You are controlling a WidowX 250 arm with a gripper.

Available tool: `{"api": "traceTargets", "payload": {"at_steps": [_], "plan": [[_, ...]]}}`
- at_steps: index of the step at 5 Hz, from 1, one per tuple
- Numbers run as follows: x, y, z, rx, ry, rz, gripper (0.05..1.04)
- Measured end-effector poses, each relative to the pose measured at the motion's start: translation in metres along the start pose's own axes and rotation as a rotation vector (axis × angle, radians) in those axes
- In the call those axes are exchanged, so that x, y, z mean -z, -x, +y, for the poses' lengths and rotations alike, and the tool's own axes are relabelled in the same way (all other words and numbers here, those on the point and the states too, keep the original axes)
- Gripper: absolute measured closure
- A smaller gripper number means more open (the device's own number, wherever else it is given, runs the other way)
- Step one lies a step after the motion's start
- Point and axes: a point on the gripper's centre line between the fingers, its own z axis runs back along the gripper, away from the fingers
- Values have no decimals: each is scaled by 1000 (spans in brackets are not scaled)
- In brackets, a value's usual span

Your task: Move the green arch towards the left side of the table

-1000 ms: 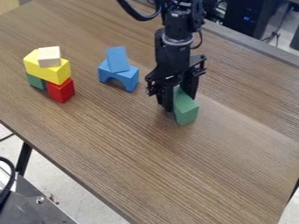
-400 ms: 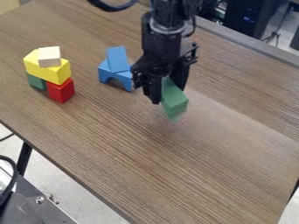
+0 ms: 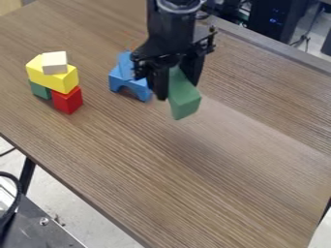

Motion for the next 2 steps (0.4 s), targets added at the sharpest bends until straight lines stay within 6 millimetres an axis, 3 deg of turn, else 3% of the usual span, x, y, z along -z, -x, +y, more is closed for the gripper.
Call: {"api": "traceTargets", "payload": {"at_steps": [2], "plan": [[12,-9,26,-142,-27,9,494]]}}
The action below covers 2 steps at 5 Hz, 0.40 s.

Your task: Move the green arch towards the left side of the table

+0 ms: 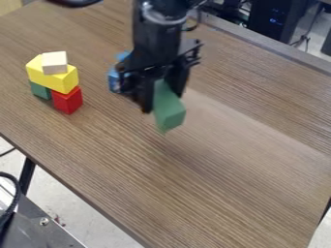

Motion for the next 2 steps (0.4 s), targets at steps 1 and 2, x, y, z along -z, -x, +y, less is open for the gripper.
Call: {"api": "traceTargets", "payload": {"at_steps": [1,2], "plan": [[8,-1,12,-68,-2,20,494],[12,-15,16,-126,17,11,494]]}}
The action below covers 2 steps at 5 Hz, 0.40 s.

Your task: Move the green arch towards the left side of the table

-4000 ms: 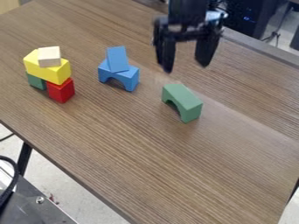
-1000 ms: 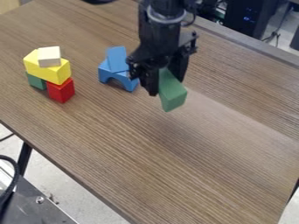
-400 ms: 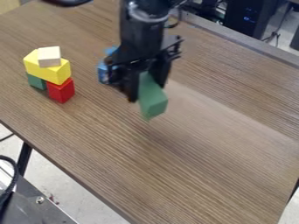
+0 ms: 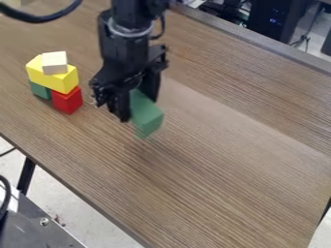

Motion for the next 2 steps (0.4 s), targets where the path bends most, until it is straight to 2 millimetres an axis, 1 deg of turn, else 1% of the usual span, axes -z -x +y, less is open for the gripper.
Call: {"api": "traceTargets", "payload": {"at_steps": [1,2], "plan": [[4,-11,0,-6,-11,3,494],[18,-21,1,-43,-19,27,494]]}}
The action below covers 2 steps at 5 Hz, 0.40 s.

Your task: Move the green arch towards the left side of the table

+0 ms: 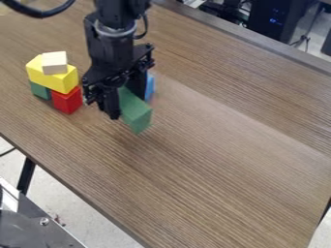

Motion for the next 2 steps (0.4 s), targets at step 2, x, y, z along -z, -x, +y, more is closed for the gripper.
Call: {"api": "traceTargets", "payload": {"at_steps": [2], "plan": [[30,-19,-1,-45,44,76,494]]}}
